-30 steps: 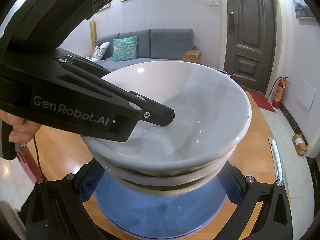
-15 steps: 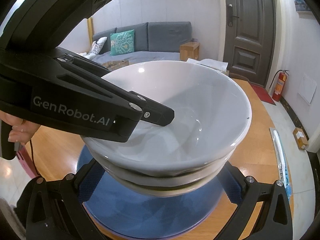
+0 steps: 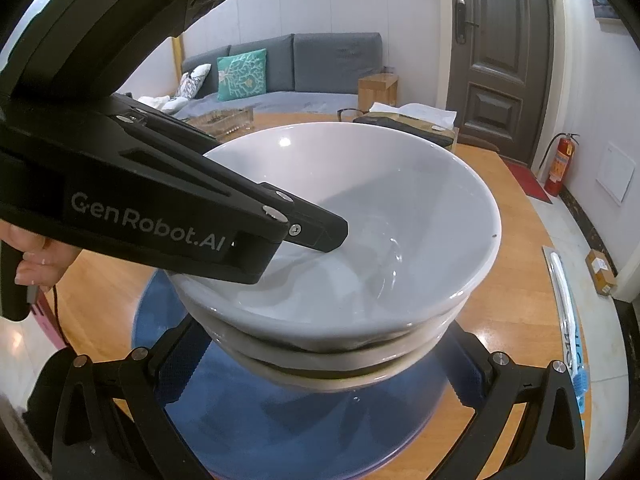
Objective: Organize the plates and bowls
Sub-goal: 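Lower the bowl stack onto the blue plates and open both tools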
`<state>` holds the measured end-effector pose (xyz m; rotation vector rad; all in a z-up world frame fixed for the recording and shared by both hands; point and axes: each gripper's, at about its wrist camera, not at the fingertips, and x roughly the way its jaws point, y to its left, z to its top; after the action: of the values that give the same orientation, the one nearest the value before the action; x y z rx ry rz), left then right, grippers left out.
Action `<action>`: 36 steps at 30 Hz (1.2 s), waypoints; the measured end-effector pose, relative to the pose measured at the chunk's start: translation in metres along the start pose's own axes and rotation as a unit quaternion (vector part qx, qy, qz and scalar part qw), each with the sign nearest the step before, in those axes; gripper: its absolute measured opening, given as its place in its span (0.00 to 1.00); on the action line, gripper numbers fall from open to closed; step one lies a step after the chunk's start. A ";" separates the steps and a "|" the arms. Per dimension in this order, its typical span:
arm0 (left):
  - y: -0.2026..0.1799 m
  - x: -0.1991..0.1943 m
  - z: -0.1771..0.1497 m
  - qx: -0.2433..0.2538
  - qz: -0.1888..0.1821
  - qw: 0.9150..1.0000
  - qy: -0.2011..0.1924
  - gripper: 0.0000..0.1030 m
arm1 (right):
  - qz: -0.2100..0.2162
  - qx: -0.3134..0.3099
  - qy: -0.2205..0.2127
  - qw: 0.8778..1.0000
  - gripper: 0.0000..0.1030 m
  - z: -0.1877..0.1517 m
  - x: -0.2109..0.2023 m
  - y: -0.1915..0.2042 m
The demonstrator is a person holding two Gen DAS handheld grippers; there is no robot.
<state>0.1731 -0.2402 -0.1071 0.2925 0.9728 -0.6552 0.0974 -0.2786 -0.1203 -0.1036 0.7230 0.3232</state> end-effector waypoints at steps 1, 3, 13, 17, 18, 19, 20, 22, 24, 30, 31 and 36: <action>0.001 0.001 0.000 -0.001 0.001 1.000 0.001 0.39 | 0.000 0.000 0.002 1.000 0.98 0.000 0.001 0.000; 0.004 0.003 -0.001 -0.005 -0.001 1.000 0.002 0.39 | 0.000 -0.002 0.005 1.000 0.98 0.000 0.005 0.001; 0.013 0.004 -0.003 -0.016 -0.009 1.000 0.003 0.39 | -0.005 -0.011 0.009 1.000 0.98 0.000 0.008 0.005; 0.017 0.002 -0.006 -0.020 -0.011 1.000 0.005 0.39 | -0.004 -0.014 0.013 1.000 0.98 0.000 0.008 0.008; 0.018 0.002 -0.007 -0.021 -0.012 1.000 0.006 0.39 | -0.004 -0.015 0.014 1.000 0.98 0.000 0.008 0.009; 0.019 0.002 -0.007 -0.021 -0.013 1.000 0.006 0.39 | -0.004 -0.015 0.015 1.000 0.99 0.000 0.008 0.010; 0.019 0.002 -0.007 -0.021 -0.014 1.000 0.007 0.39 | -0.004 -0.016 0.017 1.000 0.99 0.000 0.008 0.011; 0.019 0.003 -0.006 -0.022 -0.014 1.000 0.007 0.39 | -0.005 -0.015 0.019 1.000 0.99 0.000 0.008 0.012; 0.019 0.003 -0.006 -0.021 -0.013 1.000 0.007 0.39 | -0.005 -0.015 0.020 1.000 0.99 0.002 0.009 0.010; 0.017 0.003 -0.005 -0.021 -0.015 1.000 0.007 0.39 | -0.006 -0.016 0.019 1.000 0.99 0.003 0.009 0.010; 0.017 0.002 -0.006 -0.021 -0.014 1.000 0.007 0.39 | -0.006 -0.016 0.020 1.000 0.99 0.003 0.009 0.010; 0.017 0.002 -0.008 -0.023 -0.016 1.000 0.006 0.38 | -0.003 -0.018 0.019 1.000 0.99 0.001 0.008 0.010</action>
<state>0.1794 -0.2233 -0.1138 0.2410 1.0039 -0.6599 0.1004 -0.2665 -0.1252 -0.1457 0.7546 0.3301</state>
